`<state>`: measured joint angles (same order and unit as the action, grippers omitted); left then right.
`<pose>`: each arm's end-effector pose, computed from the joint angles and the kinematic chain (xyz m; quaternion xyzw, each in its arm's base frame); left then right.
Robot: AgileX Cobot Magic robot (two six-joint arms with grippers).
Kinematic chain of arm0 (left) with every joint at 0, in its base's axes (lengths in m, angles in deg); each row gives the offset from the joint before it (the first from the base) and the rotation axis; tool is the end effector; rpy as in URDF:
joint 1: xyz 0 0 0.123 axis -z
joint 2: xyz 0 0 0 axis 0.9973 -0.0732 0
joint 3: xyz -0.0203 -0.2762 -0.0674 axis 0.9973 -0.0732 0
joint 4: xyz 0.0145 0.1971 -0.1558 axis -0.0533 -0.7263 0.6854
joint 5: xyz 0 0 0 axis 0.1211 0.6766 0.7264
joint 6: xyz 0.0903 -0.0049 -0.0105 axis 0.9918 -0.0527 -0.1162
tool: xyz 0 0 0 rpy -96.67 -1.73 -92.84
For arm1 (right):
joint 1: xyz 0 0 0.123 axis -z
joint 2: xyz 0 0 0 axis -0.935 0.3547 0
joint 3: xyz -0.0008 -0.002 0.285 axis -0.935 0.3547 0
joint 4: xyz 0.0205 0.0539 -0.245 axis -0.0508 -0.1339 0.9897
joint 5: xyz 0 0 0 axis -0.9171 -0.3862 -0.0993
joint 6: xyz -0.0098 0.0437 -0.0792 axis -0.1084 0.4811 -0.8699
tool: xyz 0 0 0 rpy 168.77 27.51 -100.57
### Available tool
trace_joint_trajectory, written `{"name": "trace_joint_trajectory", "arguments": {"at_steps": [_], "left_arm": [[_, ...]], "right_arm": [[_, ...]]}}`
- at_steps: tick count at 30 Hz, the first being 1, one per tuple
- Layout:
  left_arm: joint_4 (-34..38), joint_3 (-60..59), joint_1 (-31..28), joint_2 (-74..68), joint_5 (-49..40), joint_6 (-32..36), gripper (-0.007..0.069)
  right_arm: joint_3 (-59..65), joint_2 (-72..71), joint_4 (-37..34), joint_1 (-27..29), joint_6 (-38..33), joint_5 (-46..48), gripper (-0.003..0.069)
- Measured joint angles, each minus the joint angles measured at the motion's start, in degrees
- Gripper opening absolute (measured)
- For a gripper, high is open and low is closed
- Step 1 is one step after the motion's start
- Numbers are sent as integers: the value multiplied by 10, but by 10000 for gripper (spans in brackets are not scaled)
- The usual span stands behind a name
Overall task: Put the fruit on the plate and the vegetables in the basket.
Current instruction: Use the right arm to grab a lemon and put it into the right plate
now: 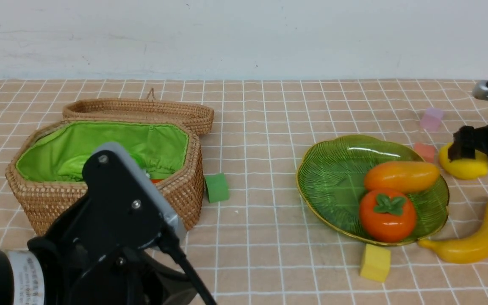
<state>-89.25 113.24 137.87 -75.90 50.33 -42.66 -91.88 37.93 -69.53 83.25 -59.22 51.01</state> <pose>0.1181 -0.1467 0.3124 0.4015 0.8130 -0.1671 0.3872 0.4494 -0.0933 0.1800 0.0496 0.9436 0.0460 0.3241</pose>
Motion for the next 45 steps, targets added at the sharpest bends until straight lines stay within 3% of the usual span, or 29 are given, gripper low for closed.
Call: {"name": "trace_joint_trajectory", "arguments": {"at_steps": [11,22,26,27,29,30,32,34,35,36,38,40,45], "left_arm": [[0,0,0,0,-4,0,-13],[2,0,0,0,-8,0,-13],[2,0,0,0,-8,0,-13],[2,0,0,0,-8,0,-13],[2,0,0,0,-8,0,-13],[2,0,0,0,-8,0,-13],[2,0,0,0,-8,0,-13],[2,0,0,0,-8,0,-13],[2,0,0,0,-8,0,-13],[2,0,0,0,-8,0,-13],[2,0,0,0,-8,0,-13],[2,0,0,0,-8,0,-13],[2,0,0,0,-8,0,-13]], "right_arm": [[-9,17,-17,0,-6,-27,602],[3,-30,16,0,35,102,550],[3,-44,23,0,58,124,398],[3,-48,29,0,71,137,267],[3,-49,39,0,85,158,155],[3,-49,45,0,88,169,147],[3,-49,50,0,93,176,169],[3,-51,57,0,100,178,276],[3,-52,57,0,101,178,286],[1,-57,60,0,104,178,374],[-7,-61,60,0,105,176,452],[-22,-67,62,0,96,146,584],[-64,-37,63,0,5,100,678]]}}
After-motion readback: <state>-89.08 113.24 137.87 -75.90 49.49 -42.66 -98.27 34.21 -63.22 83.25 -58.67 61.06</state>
